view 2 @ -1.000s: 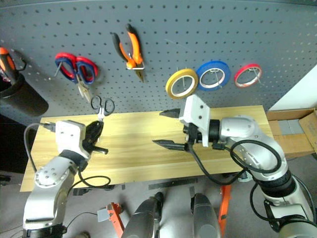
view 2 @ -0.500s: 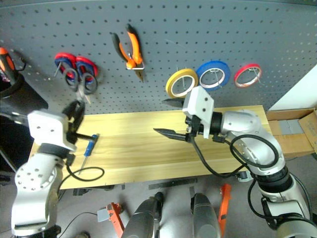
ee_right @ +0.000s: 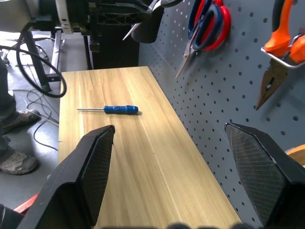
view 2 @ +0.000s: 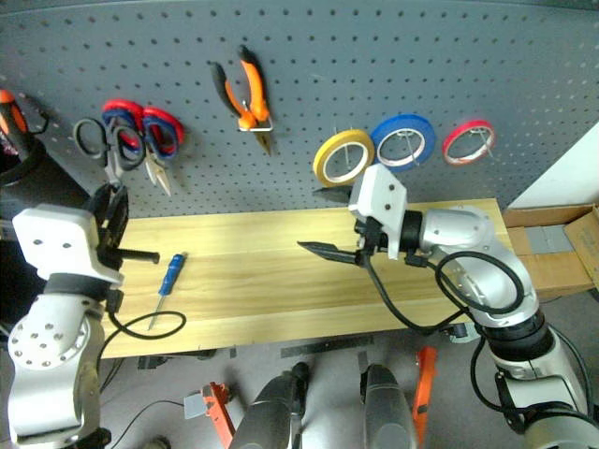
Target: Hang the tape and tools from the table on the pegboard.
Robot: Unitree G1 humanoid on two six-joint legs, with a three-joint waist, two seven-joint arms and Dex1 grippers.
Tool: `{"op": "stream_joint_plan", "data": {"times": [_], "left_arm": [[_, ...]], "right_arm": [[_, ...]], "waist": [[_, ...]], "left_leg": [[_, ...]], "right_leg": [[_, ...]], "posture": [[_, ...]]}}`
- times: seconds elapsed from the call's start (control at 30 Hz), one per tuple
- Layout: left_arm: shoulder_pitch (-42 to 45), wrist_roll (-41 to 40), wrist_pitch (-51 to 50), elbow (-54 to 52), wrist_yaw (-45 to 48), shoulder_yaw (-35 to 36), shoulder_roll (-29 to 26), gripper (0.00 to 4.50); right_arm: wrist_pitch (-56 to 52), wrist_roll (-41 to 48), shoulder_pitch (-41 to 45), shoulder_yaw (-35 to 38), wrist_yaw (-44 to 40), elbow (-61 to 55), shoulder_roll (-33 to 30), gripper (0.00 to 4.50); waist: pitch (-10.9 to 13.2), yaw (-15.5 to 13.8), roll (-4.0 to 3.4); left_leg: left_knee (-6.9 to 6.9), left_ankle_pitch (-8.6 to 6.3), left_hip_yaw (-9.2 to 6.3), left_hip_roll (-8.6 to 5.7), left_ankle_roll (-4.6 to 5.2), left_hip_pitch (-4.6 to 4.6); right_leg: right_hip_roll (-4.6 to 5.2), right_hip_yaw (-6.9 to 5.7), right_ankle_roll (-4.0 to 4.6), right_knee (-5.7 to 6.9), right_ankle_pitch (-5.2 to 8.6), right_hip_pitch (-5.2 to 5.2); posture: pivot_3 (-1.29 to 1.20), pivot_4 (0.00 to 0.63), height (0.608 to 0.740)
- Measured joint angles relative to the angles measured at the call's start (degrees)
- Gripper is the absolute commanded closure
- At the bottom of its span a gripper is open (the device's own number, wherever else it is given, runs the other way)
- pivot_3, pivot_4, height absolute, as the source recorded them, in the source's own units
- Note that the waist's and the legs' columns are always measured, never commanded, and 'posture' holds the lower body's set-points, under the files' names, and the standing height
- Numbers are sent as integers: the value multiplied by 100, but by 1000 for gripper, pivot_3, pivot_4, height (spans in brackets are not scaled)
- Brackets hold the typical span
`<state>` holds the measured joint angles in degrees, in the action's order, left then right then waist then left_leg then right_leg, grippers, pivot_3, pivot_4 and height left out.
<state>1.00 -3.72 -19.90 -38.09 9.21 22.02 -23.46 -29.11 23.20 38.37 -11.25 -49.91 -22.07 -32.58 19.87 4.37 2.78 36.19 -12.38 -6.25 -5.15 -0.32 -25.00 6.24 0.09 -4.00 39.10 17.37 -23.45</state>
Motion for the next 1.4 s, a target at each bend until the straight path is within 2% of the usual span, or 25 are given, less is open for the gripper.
{"op": "stream_joint_plan", "data": {"times": [0.43, 0.83, 1.4], "left_arm": [[71, -133, -97, -40, -9, -1, 184, 4399], [488, -194, -55, 715, 159, -187, 121, 4399], [784, -223, -121, 1266, 137, -258, 112, 4399]], "right_arm": [[106, -129, 1, 0, -119, 103, 8, 508], [105, -169, 1, -1, -105, 99, 76, 508], [102, -172, 9, -1, 35, 84, 182, 508]], "waist": [[-3, -78, 1], [-4, -118, 1], [-5, -108, 1]], "left_leg": [[39, 0, -6, 0, 0, -1], [78, 0, -15, 0, 0, 0], [79, 0, -14, 0, 0, 0]], "right_leg": [[-3, -11, -3, 9, -7, 13], [-3, -47, 2, 50, -15, 18], [-1, -58, 4, 52, -16, 17]], "posture": [[-70, 301, 740], [-91, 305, 740], [-107, 317, 740]]}}
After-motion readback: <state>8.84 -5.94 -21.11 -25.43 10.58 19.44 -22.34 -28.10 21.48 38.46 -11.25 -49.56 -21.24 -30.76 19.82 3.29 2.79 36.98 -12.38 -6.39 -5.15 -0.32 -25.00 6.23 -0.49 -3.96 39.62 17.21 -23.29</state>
